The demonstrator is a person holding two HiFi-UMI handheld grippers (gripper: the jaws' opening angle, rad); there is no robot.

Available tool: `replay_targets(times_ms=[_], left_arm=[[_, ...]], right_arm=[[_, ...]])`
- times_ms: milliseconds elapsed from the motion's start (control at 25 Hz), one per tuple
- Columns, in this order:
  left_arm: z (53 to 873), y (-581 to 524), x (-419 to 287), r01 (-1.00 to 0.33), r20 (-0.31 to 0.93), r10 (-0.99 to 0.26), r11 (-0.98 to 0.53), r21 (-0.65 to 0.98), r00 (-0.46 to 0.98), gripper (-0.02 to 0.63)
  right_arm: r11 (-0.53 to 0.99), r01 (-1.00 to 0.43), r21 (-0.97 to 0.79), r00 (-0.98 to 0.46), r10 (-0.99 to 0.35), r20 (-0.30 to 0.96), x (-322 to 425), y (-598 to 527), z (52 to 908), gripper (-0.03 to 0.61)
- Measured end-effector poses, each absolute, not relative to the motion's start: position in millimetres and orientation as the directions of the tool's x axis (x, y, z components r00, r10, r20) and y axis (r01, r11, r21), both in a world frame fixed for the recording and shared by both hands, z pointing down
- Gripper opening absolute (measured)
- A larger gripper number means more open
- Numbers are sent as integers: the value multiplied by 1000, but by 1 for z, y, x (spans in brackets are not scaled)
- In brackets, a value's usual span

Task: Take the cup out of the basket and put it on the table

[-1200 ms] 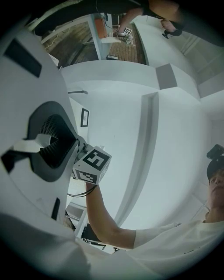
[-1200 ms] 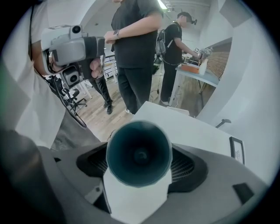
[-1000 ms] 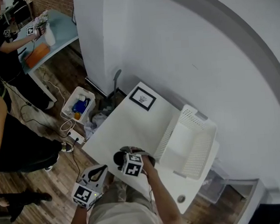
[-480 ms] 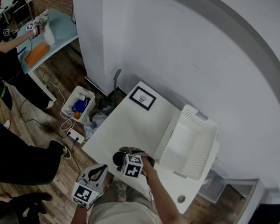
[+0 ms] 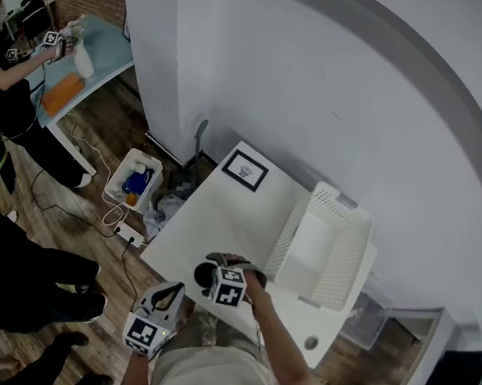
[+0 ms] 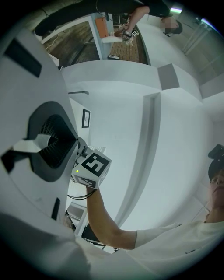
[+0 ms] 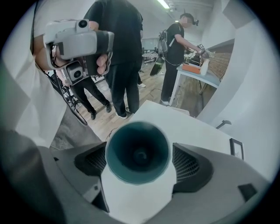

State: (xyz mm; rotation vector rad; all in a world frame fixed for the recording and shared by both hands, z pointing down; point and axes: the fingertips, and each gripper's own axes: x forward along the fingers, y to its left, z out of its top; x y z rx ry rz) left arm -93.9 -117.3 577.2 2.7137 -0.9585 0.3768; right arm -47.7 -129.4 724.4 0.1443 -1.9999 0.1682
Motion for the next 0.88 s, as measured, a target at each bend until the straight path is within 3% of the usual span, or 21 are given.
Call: replay_targets(times_ms=[480,760,840,880], left_arm=[[575,-118,-97,-632,304,-575,-763,136,760,2],[566,-118,-95,-618,280,-569,-775,131,773,2],[561,-117,-94,-611,268,-567,-782,123,779,2],[558,-117,-93,-608,261,-566,-785,121,782,2]], right_arm=[[976,-215,-42,-452,-62,890,-39,-119,687,436],[942,-332,49,-576,-244,780,-40,-121,613,431],[911,-402,92,-611,-341,715,-37,-124,587,380],[886,-450,110,-622,-399,674,-33,-127,574,299]])
